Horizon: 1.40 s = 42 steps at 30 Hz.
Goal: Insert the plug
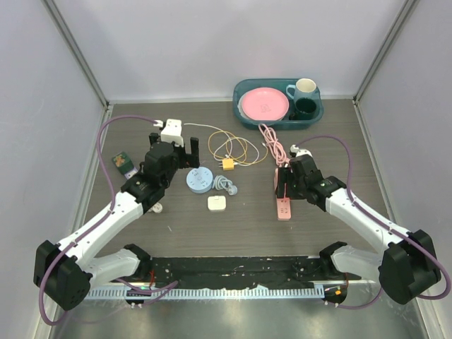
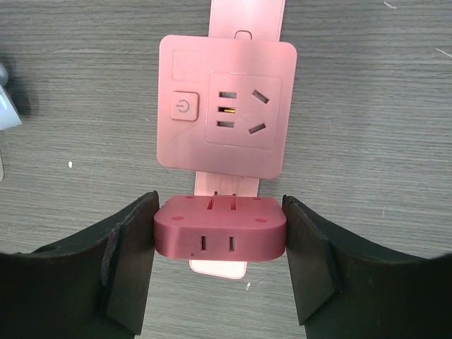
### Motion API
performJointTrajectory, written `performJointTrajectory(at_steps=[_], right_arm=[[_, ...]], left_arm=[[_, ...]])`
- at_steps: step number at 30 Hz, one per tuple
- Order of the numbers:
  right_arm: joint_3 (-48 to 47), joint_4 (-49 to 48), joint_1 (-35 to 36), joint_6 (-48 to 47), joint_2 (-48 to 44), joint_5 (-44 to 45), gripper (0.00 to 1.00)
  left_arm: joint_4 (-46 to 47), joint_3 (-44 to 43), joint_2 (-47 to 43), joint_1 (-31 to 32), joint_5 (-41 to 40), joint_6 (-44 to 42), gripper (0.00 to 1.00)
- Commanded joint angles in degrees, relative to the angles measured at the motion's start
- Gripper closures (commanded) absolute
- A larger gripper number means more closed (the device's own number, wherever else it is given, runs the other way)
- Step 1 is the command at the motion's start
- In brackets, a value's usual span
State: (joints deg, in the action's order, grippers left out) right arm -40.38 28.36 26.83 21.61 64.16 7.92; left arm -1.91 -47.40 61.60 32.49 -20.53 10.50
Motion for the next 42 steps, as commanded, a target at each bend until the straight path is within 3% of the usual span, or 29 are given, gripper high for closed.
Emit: performJointTrajectory(at_steps=[1,26,42], right_arm=[[0.13,-2.26,0.24,0.72,0.26,1.74,0.99],[1.71,-1.29,1.38,5.46,1.32,3.41,0.99],[3.38,4.86,4.46,7.49,4.13,6.23,0.99]], left_arm=[[1.30,0.20,-0.70,-0.23,0.14,-0.57,0.00],[1.47,0.38,-0.69,-0.32,1.11,-0.39,0.00],[1.39,0.38,-1.05,-0.24,1.11,-0.39,0.00]])
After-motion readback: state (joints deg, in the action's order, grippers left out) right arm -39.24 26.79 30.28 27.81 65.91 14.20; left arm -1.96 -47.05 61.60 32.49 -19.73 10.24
